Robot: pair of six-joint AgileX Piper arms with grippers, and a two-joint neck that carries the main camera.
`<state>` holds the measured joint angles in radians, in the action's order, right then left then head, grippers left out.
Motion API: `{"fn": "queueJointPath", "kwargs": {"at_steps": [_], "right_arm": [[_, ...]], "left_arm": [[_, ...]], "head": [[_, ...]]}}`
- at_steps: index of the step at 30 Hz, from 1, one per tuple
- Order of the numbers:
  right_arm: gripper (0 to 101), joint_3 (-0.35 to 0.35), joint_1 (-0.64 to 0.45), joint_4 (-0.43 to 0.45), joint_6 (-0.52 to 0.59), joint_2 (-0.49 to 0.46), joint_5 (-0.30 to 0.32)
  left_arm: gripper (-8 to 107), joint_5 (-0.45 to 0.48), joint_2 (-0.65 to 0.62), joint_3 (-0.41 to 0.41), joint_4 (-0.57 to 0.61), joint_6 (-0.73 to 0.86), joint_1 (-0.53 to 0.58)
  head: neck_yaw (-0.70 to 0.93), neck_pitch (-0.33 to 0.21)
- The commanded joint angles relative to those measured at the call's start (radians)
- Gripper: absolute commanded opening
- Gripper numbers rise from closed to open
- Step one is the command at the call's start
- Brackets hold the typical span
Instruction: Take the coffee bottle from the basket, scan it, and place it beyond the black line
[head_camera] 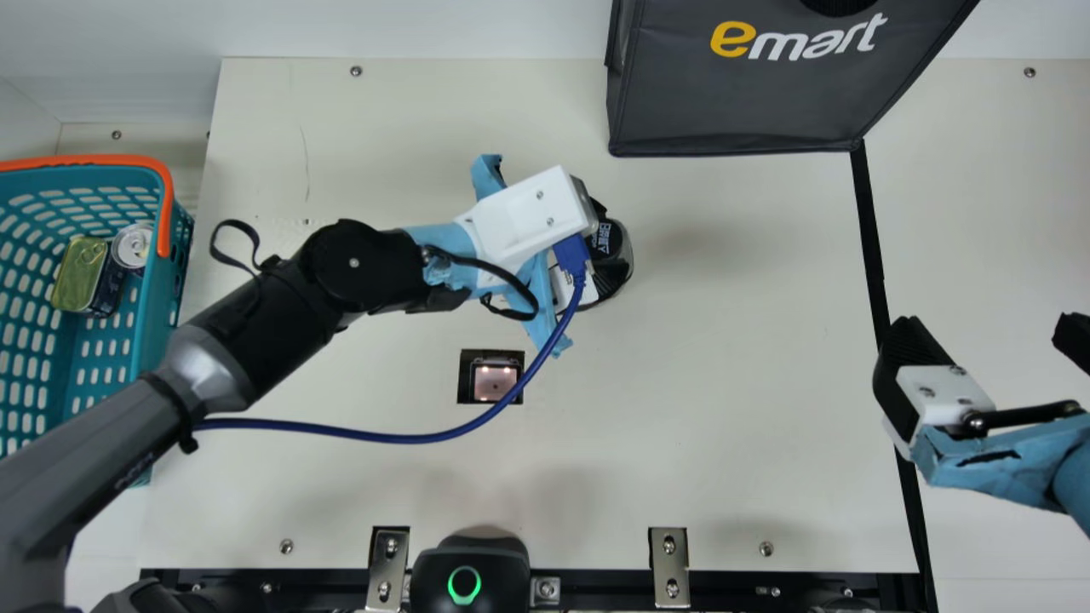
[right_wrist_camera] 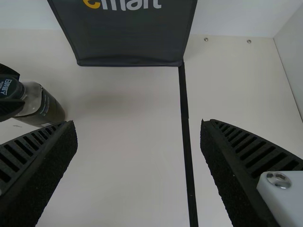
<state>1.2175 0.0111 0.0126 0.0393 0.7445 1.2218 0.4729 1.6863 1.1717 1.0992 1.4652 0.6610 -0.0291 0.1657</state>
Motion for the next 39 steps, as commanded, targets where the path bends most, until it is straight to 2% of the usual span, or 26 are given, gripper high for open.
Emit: {"fn": "queueJointPath", "kwargs": {"at_steps": [1, 9, 33, 39], "right_arm": [[91, 0.000, 0.000, 0.000, 0.000, 0.000, 0.000], [91, 0.000, 0.000, 0.000, 0.000, 0.000, 0.000], [91, 0.000, 0.000, 0.000, 0.000, 0.000, -0.001], [91, 0.000, 0.000, 0.000, 0.000, 0.000, -0.001]], "left_arm": [[10, -0.003, 0.004, 0.000, 0.001, 0.001, 0.003], [10, -0.010, 0.015, -0.001, 0.008, 0.007, 0.013], [90, -0.021, 0.023, -0.012, 0.001, 0.008, 0.026], [90, -0.025, 0.015, -0.010, -0.007, -0.006, 0.031]], "head": [[0.002, -0.027], [0.002, -0.027], [0.002, -0.027], [0.002, -0.027]]}}
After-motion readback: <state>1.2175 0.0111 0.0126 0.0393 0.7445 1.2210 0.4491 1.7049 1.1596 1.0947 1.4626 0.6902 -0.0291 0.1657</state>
